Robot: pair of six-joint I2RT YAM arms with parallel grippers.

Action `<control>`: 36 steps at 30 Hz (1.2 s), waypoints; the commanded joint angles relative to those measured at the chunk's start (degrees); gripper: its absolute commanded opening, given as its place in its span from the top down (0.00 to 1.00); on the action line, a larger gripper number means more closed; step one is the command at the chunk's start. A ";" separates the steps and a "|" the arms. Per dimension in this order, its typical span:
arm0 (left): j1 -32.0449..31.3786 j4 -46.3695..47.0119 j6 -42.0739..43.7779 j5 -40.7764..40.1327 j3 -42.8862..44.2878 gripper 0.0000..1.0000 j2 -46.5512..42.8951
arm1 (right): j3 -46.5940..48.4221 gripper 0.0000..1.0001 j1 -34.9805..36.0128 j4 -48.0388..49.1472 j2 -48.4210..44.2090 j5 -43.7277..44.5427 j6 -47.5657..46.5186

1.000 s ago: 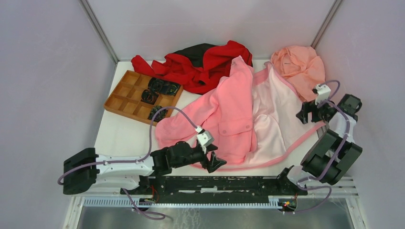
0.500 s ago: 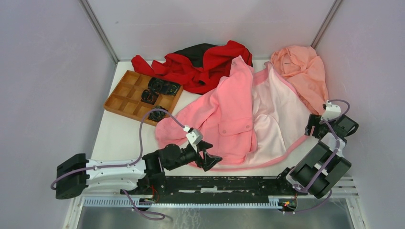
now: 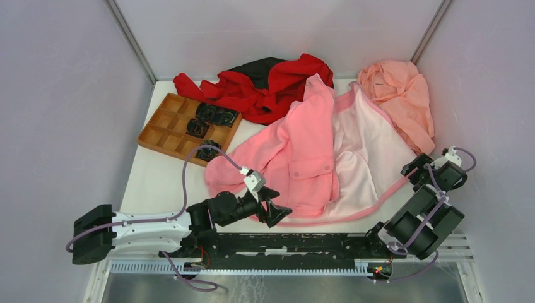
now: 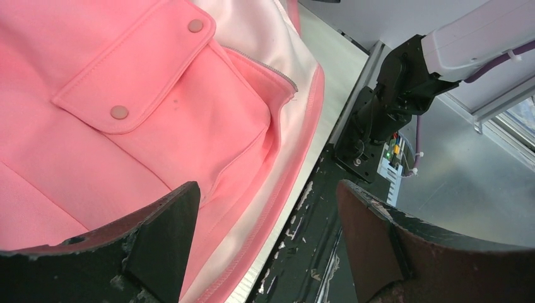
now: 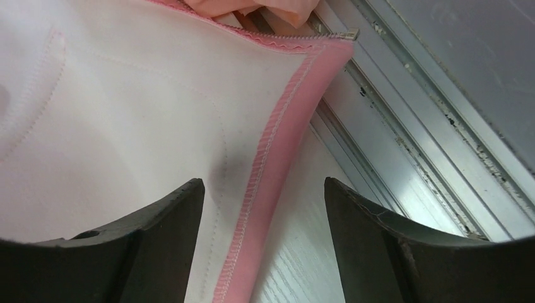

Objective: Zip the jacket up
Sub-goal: Flatten out the jacket at the center of the board.

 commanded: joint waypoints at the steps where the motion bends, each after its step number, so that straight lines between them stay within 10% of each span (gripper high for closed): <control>1: -0.20 2.11 -2.07 -1.81 -0.62 0.14 -1.10 | -1.02 0.26 -1.35 10.56 3.49 -3.85 11.07; 6: -0.20 1.76 -2.07 -1.80 -0.01 0.14 -0.60 | -1.36 0.39 -1.38 15.92 7.51 -7.44 15.64; 10: -0.25 1.61 -2.16 -1.94 0.06 0.15 -0.43 | -1.68 0.69 -1.33 19.41 7.69 -8.10 14.72; 17: -0.23 0.64 -2.19 -1.90 0.81 0.15 0.01 | -2.63 0.97 -1.32 23.15 -2.63 -20.22 -1.60; 20: -0.20 0.22 -1.71 -2.11 1.08 0.15 0.00 | -1.77 0.99 0.22 17.72 -9.81 -34.55 -19.83; 25: -0.20 0.09 -1.37 -2.51 1.33 0.15 0.43 | 7.55 0.90 13.09 -43.87 -19.85 -40.84 -94.56; 27: -0.20 0.07 -1.41 -2.51 1.37 0.15 0.58 | 5.63 0.90 18.55 -53.58 -23.41 -35.63 -111.21; 36: -0.19 -0.44 -1.08 -1.99 2.00 0.15 1.11 | -9.36 0.93 28.80 -56.47 -32.40 -13.31 -135.95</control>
